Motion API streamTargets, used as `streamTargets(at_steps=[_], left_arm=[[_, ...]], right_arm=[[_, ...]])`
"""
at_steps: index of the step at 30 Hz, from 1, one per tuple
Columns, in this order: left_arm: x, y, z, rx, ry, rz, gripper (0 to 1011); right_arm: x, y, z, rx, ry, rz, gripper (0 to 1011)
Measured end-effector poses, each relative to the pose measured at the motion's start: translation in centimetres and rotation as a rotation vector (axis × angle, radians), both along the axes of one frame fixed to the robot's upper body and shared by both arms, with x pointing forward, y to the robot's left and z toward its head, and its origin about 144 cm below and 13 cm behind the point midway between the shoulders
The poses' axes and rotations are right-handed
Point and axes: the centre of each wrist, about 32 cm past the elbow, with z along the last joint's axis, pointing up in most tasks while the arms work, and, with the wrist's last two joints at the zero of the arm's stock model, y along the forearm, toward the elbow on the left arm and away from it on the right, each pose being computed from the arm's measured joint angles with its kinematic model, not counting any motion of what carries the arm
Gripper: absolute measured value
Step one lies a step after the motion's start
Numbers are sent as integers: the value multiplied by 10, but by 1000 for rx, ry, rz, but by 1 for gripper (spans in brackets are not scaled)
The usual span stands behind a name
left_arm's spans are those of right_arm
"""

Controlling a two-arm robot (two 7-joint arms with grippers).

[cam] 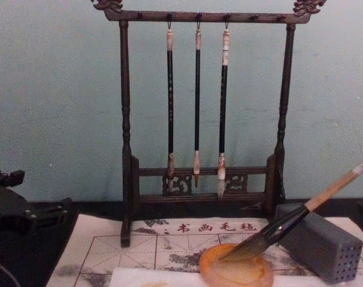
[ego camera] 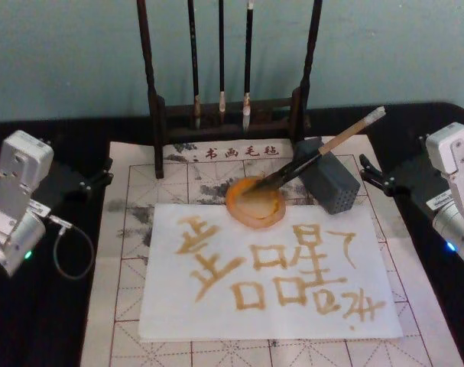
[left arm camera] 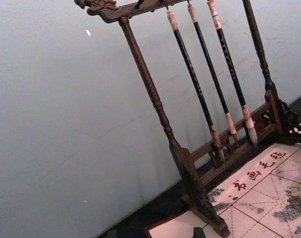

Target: Pick up the brush from the inkstone, write on the paper, then place the brush back to its original position.

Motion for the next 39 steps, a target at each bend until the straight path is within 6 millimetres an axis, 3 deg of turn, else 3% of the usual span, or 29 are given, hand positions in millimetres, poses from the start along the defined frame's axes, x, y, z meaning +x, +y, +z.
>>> streamTargets(at_steps=[39], left_arm=[[0, 0, 0, 0, 0, 0, 1001]], right_arm=[[0, 0, 0, 0, 0, 0, 1002]])
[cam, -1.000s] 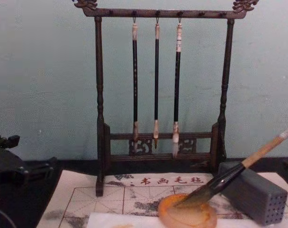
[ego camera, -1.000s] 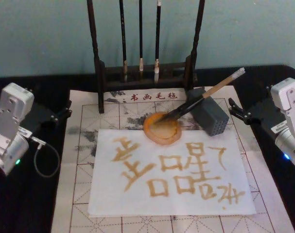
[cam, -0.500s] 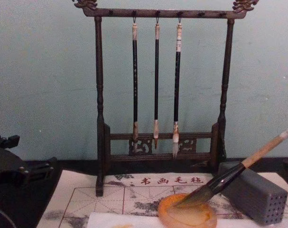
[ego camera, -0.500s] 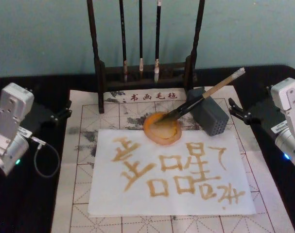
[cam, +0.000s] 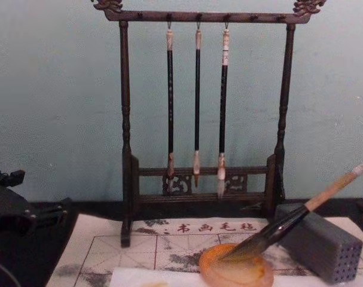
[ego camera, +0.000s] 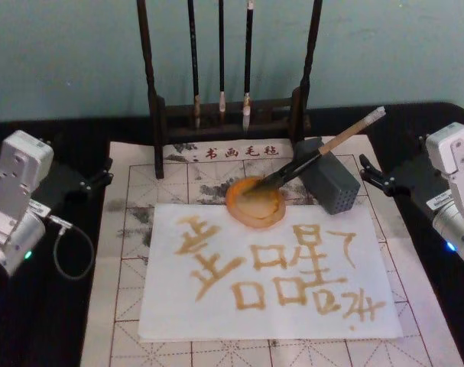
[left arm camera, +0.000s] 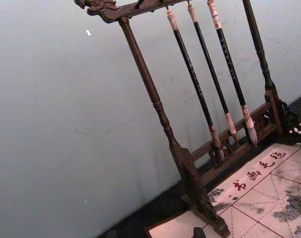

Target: Pick up the brush from the inkstone, write on the paper, then place the brush back to its original position.

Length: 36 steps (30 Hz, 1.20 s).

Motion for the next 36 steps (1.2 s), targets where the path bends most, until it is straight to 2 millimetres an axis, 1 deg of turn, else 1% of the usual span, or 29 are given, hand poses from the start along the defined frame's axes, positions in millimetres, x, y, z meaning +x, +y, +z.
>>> streamTargets(at_steps=[36], left_arm=[[0, 0, 0, 0, 0, 0, 1001]], right_arm=[[0, 0, 0, 0, 0, 0, 1003]])
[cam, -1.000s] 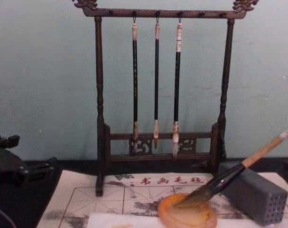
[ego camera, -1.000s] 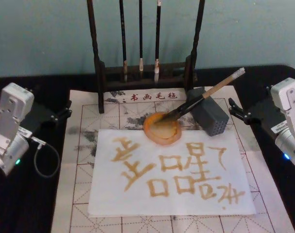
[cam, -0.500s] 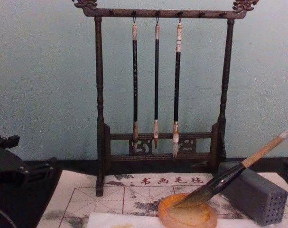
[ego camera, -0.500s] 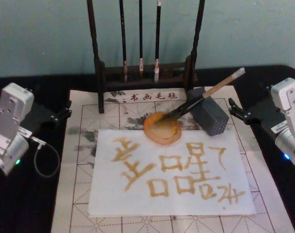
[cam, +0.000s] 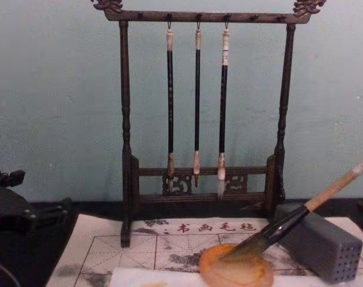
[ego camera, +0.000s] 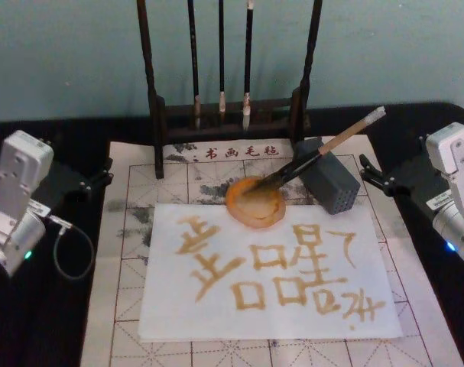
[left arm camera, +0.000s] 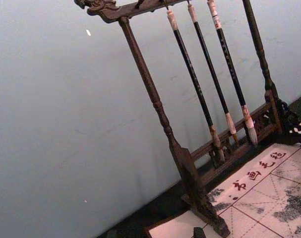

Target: Pick up the brush from the inkstone, write on the paper, then place the brush back to its original position.

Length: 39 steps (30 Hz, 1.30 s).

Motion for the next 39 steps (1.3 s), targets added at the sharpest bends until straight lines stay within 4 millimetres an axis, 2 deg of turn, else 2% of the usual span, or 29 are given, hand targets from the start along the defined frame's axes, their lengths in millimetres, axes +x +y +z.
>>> streamTargets(at_steps=[6, 12, 24, 39], left_arm=[[0, 0, 0, 0, 0, 0, 1001], [0, 0, 0, 0, 0, 0, 1001], [0, 0, 0, 0, 0, 0, 1001], [0, 0, 0, 0, 0, 0, 1001]], right_arm=[[3, 0, 1, 10, 2, -1, 1003], [4, -1, 7, 95, 36, 18, 1003], [-7, -3, 15, 451, 201, 99, 1002], [-4, 5, 15, 873, 394, 57, 1003]])
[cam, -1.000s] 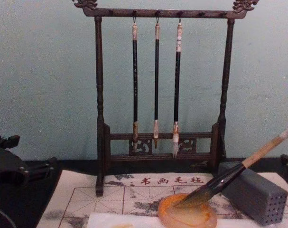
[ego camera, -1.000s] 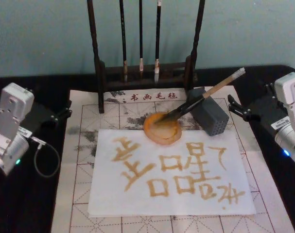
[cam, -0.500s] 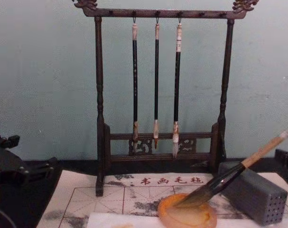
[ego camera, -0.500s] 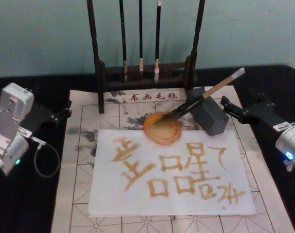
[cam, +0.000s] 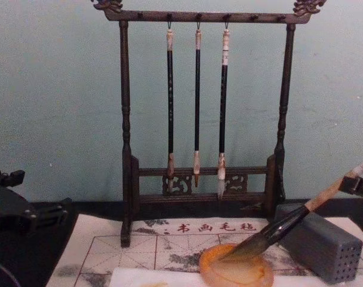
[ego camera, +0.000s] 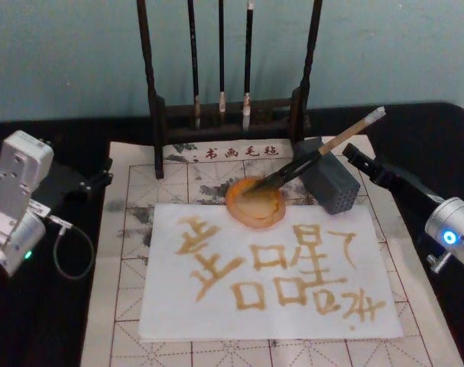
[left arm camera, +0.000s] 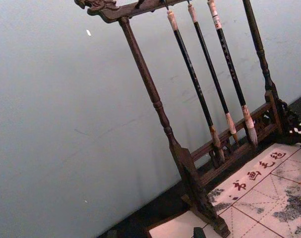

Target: Pick up the brush from the inkstone, write on the paper, then place the brush back to its original position.

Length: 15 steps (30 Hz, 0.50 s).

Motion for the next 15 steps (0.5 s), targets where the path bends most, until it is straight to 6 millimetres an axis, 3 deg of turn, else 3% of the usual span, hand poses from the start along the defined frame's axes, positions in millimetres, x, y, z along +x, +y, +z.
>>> streamTargets(at_steps=[15], left_arm=[[0, 0, 0, 0, 0, 0, 1001]], right_arm=[[11, 9, -1, 188, 96, -54, 1003]])
